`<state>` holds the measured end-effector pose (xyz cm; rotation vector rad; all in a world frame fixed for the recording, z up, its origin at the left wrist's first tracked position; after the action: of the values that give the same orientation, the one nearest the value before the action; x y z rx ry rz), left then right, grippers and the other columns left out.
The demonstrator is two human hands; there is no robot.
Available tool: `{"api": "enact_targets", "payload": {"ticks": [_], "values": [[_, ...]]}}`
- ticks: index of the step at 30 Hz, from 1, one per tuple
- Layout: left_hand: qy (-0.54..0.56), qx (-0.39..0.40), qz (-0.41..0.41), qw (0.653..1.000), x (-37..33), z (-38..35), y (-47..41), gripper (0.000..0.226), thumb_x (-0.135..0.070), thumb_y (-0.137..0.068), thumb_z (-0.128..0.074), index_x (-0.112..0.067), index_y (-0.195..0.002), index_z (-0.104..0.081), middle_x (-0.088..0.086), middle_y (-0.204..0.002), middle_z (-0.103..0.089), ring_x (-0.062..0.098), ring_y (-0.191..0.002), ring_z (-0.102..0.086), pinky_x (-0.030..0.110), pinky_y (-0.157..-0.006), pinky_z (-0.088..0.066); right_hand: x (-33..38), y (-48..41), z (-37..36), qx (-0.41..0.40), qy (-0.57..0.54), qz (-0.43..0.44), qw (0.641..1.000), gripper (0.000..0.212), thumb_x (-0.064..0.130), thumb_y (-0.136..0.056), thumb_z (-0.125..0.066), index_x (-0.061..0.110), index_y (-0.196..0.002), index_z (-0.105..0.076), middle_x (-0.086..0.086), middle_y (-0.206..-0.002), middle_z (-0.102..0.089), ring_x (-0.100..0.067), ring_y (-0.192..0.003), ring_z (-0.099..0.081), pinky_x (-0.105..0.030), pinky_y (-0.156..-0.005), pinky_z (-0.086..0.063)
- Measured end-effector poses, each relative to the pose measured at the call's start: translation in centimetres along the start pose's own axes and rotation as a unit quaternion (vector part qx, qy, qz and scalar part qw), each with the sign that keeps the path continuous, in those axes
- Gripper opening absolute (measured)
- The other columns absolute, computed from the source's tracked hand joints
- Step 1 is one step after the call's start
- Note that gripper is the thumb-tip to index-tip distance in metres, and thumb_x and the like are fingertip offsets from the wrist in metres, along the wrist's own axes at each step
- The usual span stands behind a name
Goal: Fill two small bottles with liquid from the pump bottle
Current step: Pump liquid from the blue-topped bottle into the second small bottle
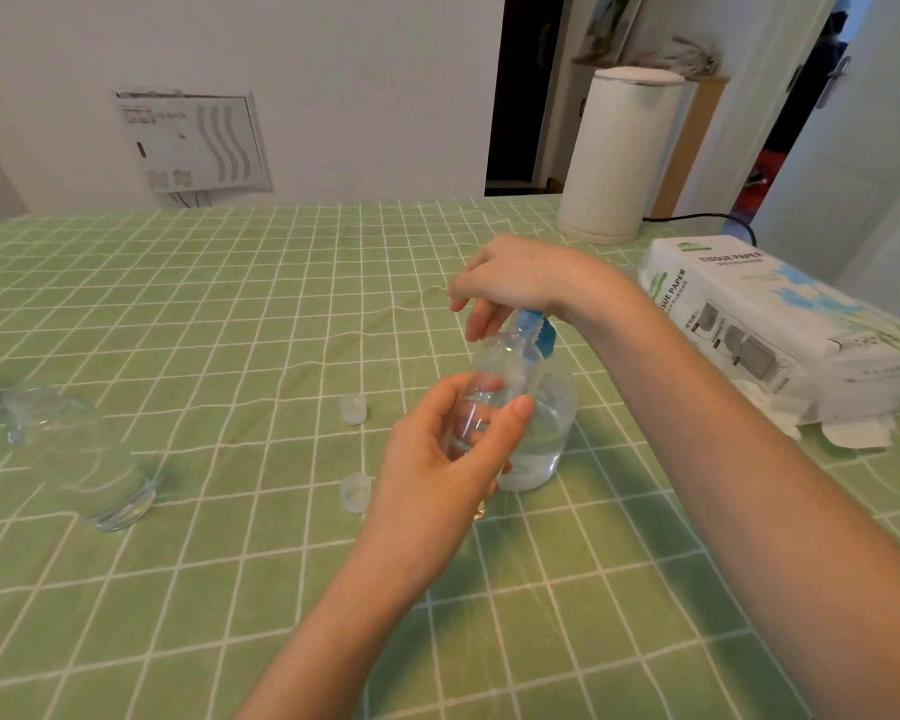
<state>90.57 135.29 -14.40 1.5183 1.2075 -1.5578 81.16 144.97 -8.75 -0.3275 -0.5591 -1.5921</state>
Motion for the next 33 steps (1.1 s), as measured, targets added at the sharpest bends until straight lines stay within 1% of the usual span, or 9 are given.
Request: {"api": "enact_targets", "payload": {"ticks": [3, 8, 13, 17, 21, 24, 28, 31, 33], "values": [[0.002, 0.000, 0.000, 1.000, 0.1, 0.0, 0.1, 0.033, -0.045, -0.068, -0.063, -0.027, -0.095, -0.065, -0.008, -0.073, -0.070, 0.001, -0.056, -0.057, 0.013, -0.049, -0.044, -0.4, 0.0, -0.4, -0.003, -0.004, -0.006, 1.000, 0.026, 0.024, -0.092, -0.048, 0.011, -0.098, -0.069, -0.004, -0.084, -0.071, -0.029, -0.103, -0.066, -0.035, -0.088, -0.049], [-0.003, -0.008, 0.007, 1.000, 0.3, 0.2, 0.1, 0.038, -0.047, -0.065, -0.063, -0.026, -0.097, -0.065, -0.007, -0.074, -0.070, 0.002, -0.056, -0.056, 0.013, -0.048, -0.043, -0.7, -0.1, -0.5, -0.005, -0.004, -0.015, 1.000, 0.023, 0.028, -0.092, -0.046, 0.018, -0.084, -0.066, -0.004, -0.090, -0.071, -0.027, -0.101, -0.065, -0.034, -0.087, -0.048], [-0.001, -0.001, 0.004, 1.000, -0.5, 0.1, -0.2, 0.039, -0.044, -0.068, -0.063, -0.024, -0.102, -0.064, 0.001, -0.078, -0.069, 0.005, -0.057, -0.057, 0.014, -0.047, -0.042, -0.1, 0.1, 0.8, -0.033, -0.047, 0.006, 0.998, 0.026, 0.026, -0.092, -0.048, 0.010, -0.097, -0.067, -0.005, -0.080, -0.073, -0.026, -0.097, -0.068, -0.039, -0.093, -0.051], [0.006, 0.004, 0.004, 1.000, -0.7, 0.0, -0.3, 0.039, -0.044, -0.068, -0.063, -0.024, -0.102, -0.064, 0.005, -0.081, -0.069, 0.008, -0.059, -0.058, 0.013, -0.047, -0.042, 0.7, 0.3, 2.6, -0.071, -0.012, 0.018, 0.997, 0.030, 0.024, -0.092, -0.049, 0.005, -0.107, -0.067, -0.002, -0.082, -0.073, -0.022, -0.093, -0.070, -0.027, -0.071, -0.050], [0.009, 0.005, -0.001, 1.000, -0.7, 0.0, -0.3, 0.036, -0.043, -0.069, -0.063, -0.026, -0.100, -0.065, 0.005, -0.082, -0.070, 0.006, -0.057, -0.056, 0.012, -0.047, -0.041, 1.5, 0.7, 4.5, -0.102, -0.010, 0.026, 0.994, 0.027, 0.026, -0.094, -0.046, 0.012, -0.105, -0.066, 0.002, -0.081, -0.073, -0.010, -0.070, -0.068, -0.022, -0.054, -0.036], [0.008, 0.001, -0.003, 1.000, -0.7, 0.0, -0.3, 0.036, -0.046, -0.068, -0.064, -0.027, -0.099, -0.065, 0.008, -0.083, -0.069, 0.006, -0.057, -0.057, 0.013, -0.047, -0.042, 1.3, 0.3, 3.8, -0.078, 0.006, 0.004, 0.997, 0.031, 0.029, -0.097, -0.042, 0.011, -0.107, -0.065, -0.003, -0.088, -0.074, -0.015, -0.075, -0.068, -0.022, -0.054, -0.035], [0.008, 0.000, -0.007, 1.000, -0.8, 0.0, -0.3, 0.037, -0.048, -0.066, -0.064, -0.029, -0.097, -0.065, 0.010, -0.083, -0.068, 0.009, -0.059, -0.057, 0.014, -0.047, -0.042, 0.4, -0.3, 1.9, -0.031, 0.015, -0.027, 0.999, 0.041, 0.034, -0.099, -0.038, 0.005, -0.110, -0.065, -0.011, -0.096, -0.074, -0.024, -0.087, -0.067, -0.028, -0.068, -0.045], [0.011, 0.001, -0.010, 1.000, -0.8, 0.0, -0.3, 0.035, -0.048, -0.066, -0.064, -0.029, -0.095, -0.066, 0.010, -0.082, -0.068, 0.010, -0.059, -0.056, 0.014, -0.047, -0.042, 0.0, -0.4, 1.3, -0.011, 0.024, -0.047, 0.999, 0.043, 0.039, -0.099, -0.036, 0.008, -0.105, -0.066, -0.009, -0.100, -0.073, -0.023, -0.090, -0.065, -0.026, -0.056, -0.037], [0.014, 0.002, -0.007, 1.000, -0.7, 0.0, -0.3, 0.031, -0.047, -0.066, -0.065, -0.032, -0.094, -0.067, 0.009, -0.081, -0.068, 0.008, -0.058, -0.056, 0.014, -0.047, -0.042, -0.1, -0.4, 1.1, 0.002, 0.028, -0.054, 0.998, 0.041, 0.038, -0.099, -0.036, 0.011, -0.103, -0.066, -0.008, -0.101, -0.073, -0.021, -0.088, -0.063, -0.026, -0.054, -0.034]]}}
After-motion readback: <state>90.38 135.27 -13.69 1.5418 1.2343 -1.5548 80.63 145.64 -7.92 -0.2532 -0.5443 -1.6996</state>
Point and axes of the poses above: each hand's wrist, its own y-axis away from the middle knuckle, its own z-axis out of the back of the hand, x = y × z, the point moved 9 cm from there along -y, towards the middle knuckle
